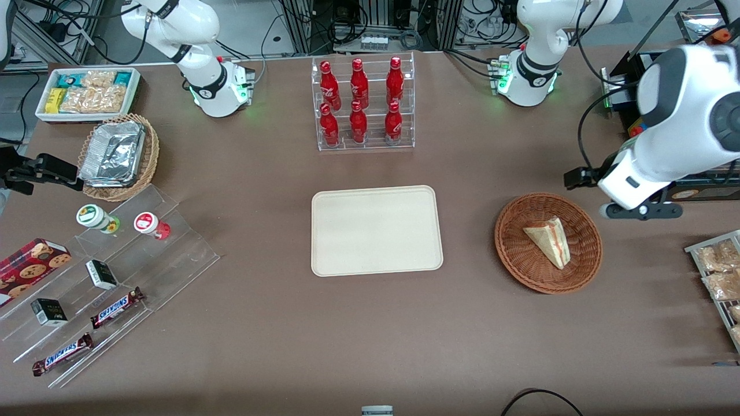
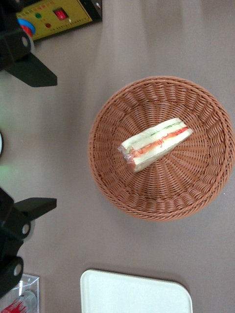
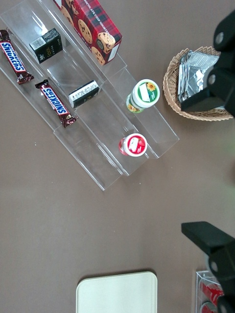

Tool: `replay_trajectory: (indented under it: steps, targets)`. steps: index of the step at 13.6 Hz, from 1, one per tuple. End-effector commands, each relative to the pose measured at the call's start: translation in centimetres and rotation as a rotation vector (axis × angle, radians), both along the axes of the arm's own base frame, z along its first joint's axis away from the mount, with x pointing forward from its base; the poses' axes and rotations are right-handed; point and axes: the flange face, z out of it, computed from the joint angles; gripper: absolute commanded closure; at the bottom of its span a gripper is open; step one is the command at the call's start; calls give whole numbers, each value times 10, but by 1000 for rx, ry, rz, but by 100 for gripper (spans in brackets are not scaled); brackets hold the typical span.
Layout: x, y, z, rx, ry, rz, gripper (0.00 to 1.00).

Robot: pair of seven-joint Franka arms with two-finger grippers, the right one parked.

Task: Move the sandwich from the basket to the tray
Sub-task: 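Move the left gripper over the wrapped sandwich in the wicker basket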

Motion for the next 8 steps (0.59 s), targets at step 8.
replay_trajectory:
  steps: [8]
  targets:
    - [3,26,-112,7,-38,58,0]
